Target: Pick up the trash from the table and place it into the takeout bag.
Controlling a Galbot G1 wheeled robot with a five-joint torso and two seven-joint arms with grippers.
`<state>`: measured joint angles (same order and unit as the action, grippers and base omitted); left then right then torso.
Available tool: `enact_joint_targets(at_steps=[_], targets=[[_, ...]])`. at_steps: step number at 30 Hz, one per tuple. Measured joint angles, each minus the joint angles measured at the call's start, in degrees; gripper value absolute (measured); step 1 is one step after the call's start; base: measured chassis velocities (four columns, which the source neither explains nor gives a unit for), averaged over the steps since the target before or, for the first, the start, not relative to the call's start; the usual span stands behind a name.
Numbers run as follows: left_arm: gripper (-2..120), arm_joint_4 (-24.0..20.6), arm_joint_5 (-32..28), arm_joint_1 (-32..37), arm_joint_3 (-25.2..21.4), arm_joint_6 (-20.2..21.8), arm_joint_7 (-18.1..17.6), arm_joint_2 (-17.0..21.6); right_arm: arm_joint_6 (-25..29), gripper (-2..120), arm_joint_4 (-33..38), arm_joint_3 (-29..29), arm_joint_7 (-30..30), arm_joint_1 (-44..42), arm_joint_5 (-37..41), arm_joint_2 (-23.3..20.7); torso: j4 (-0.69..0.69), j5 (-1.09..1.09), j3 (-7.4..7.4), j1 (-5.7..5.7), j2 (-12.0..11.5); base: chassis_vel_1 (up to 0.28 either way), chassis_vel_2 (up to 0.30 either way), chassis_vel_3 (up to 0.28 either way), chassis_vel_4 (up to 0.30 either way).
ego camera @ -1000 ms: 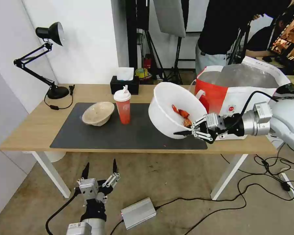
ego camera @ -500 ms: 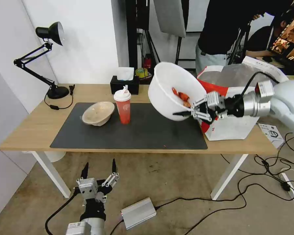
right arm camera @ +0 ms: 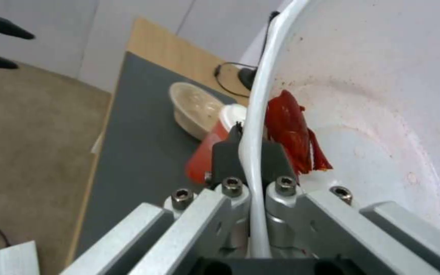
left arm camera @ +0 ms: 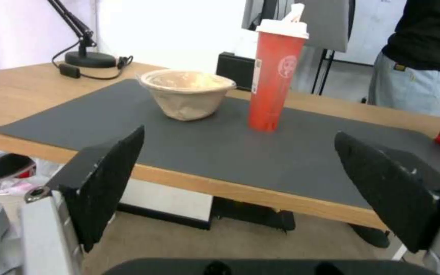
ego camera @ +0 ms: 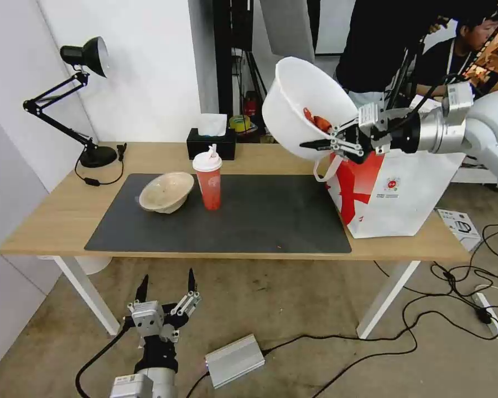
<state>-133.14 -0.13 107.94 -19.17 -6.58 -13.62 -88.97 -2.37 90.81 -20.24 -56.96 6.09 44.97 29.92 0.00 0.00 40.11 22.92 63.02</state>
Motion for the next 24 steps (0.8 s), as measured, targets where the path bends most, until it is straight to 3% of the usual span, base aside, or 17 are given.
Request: enact_joint_targets(at_steps=[24], targets=[[100,0.9,-1.2,-0.8,0.2,0.0,-0.2,1.3,2.3,0,-19.0,-2.4,-2.0,8.0,0.0,2.8,0.0,0.0,-0.01,0.0,0.0,0.0,0.0,0.0,0.0]])
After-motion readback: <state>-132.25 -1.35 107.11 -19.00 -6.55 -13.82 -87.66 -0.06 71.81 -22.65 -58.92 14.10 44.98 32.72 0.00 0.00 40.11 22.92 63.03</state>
